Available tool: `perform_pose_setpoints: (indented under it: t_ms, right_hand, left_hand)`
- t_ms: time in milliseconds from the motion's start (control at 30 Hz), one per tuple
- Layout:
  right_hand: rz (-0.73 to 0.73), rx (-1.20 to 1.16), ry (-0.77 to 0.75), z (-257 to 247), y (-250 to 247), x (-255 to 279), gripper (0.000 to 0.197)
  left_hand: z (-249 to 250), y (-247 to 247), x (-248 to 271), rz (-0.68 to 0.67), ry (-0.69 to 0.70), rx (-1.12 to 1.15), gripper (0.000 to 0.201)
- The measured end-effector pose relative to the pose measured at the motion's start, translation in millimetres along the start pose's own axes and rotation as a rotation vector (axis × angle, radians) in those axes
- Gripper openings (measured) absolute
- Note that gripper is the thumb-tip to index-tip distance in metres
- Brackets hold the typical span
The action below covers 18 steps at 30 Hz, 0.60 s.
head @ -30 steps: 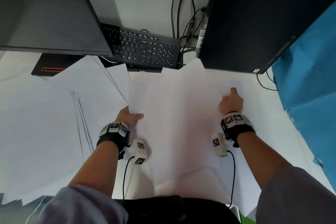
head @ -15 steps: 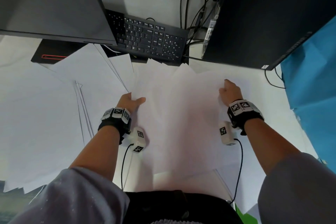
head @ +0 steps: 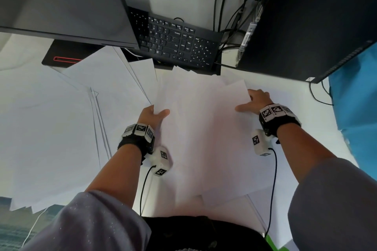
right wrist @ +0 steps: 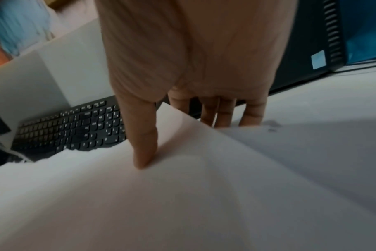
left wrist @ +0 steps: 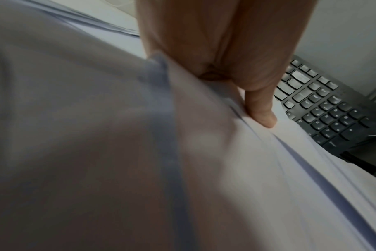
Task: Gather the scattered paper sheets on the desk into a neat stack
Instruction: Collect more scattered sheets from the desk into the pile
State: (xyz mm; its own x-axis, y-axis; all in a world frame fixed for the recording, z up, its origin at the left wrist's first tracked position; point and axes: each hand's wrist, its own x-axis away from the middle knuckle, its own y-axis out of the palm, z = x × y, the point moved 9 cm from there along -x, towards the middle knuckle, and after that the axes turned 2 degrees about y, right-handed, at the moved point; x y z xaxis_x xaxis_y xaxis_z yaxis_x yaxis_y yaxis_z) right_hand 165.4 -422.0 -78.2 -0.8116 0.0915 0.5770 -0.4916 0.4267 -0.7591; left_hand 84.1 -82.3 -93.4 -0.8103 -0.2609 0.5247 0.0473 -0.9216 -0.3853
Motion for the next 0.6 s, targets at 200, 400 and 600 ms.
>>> perform_pose_setpoints:
  t_ms: [200, 400, 600]
  right_hand:
    - [0.022, 0.105, 0.003, -7, -4, -1, 0.083]
    - [-0.034, 0.008, 0.034, -1, -2, 1, 0.075]
    - [-0.123, -0.403, 0.066, 17, -2, 12, 0.044]
  left_hand:
    - [-9, -2, -8, 0.062, -0.060, -0.046, 0.024]
    - [-10, -4, -7, 0.104, -0.104, -0.092, 0.037]
    - [-12, -4, -8, 0.109, -0.107, -0.090, 0.036]
